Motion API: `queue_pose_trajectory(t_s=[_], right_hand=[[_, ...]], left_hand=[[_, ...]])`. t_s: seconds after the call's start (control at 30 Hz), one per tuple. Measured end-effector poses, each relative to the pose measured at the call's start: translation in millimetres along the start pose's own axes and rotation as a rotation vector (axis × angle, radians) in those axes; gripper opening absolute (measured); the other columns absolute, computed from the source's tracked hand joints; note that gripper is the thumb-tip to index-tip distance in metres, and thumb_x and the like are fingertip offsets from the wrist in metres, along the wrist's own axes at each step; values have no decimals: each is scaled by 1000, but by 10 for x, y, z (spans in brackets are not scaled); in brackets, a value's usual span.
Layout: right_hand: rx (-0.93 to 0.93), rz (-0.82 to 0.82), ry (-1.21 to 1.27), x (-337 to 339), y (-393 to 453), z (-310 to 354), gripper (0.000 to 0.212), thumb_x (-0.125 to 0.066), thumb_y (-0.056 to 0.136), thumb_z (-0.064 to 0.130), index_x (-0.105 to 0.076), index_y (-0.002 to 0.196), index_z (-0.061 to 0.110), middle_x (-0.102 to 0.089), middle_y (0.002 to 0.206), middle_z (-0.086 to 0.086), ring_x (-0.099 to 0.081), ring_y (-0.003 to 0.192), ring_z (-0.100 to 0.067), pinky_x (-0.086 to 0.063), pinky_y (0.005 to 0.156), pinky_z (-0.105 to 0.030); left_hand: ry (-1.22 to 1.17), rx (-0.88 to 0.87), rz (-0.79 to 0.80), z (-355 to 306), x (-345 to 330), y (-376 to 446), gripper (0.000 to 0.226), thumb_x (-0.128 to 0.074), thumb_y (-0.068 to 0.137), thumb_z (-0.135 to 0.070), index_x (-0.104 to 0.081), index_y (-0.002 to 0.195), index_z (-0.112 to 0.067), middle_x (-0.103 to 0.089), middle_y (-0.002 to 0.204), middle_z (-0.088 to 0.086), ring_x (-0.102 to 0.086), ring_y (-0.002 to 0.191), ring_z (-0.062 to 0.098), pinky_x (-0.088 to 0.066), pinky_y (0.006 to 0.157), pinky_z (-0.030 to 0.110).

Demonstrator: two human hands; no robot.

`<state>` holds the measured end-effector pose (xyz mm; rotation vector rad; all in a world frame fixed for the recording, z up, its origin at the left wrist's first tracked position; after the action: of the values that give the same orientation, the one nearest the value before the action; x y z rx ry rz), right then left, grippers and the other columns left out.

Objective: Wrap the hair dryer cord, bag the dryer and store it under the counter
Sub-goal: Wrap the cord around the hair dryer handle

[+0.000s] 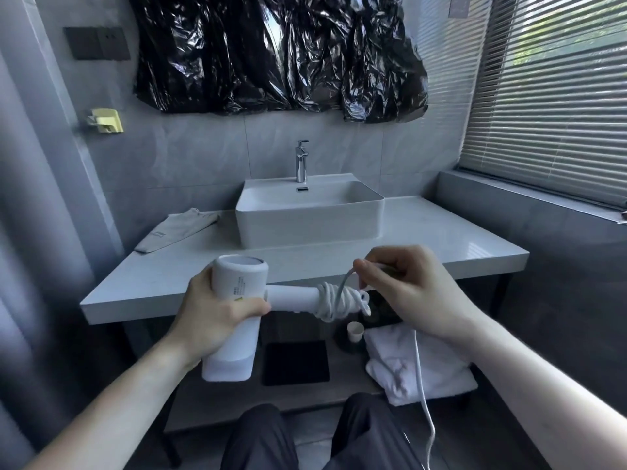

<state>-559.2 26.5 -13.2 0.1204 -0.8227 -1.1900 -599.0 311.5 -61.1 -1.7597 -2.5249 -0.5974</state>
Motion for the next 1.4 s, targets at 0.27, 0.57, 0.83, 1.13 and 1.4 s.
queue_pose_trajectory(t_s=[0.27, 0.57, 0.83, 1.13, 1.4], right_hand=[[-46, -64, 29, 85, 313, -220, 34, -75, 100, 38, -78, 77, 13, -47, 63, 0, -32, 56, -6, -26, 50, -18], [-185, 123, 262, -240, 329, -529, 40, -69, 102, 44, -76, 70, 21, -50, 60, 4, -44, 56, -7, -35, 55, -19], [-371, 97, 365, -560, 101, -836, 37, -61, 86, 20, -50, 51, 24, -29, 54, 5, -19, 56, -15, -12, 57, -35], [-319, 239, 202, -783, -192, -731, 56, -42, 113, 53, -81, 94, 19, -38, 57, 6, -30, 62, -26, -24, 59, -35], [-209, 293, 18, -656, -350, -413, 49, -45, 112, 52, -78, 89, 24, -37, 66, -6, -35, 60, -14, -31, 59, -30]], left_hand=[[-32, -29, 197, -247, -164, -178, 44, -91, 52, -22, -70, 86, -5, -75, 75, 6, -71, 69, 20, -57, 63, 34], [-268, 157, 284, -144, -158, -208, 62, -86, 48, -27, -64, 92, 11, -65, 85, 24, -67, 74, 35, -55, 65, 39], [-383, 193, 181, -85, -102, -137, 58, -85, 48, -27, -70, 97, -2, -63, 89, 23, -67, 68, 30, -54, 64, 37], [-454, 219, -23, 39, 58, 23, 44, -87, 49, -26, -73, 88, -12, -67, 87, 15, -66, 74, 32, -55, 72, 44], [-366, 149, -222, 32, 185, 92, 31, -84, 59, -15, -72, 87, -14, -71, 77, 3, -66, 73, 27, -55, 70, 42]])
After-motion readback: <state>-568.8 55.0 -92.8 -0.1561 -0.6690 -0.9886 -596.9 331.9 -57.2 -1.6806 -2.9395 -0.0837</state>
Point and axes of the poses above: each hand's wrist, its own y-axis towards the middle knuckle, its own x-axis out of the back of the hand, z = x × y, the point moved 7 cm from there along y, towards the middle knuckle
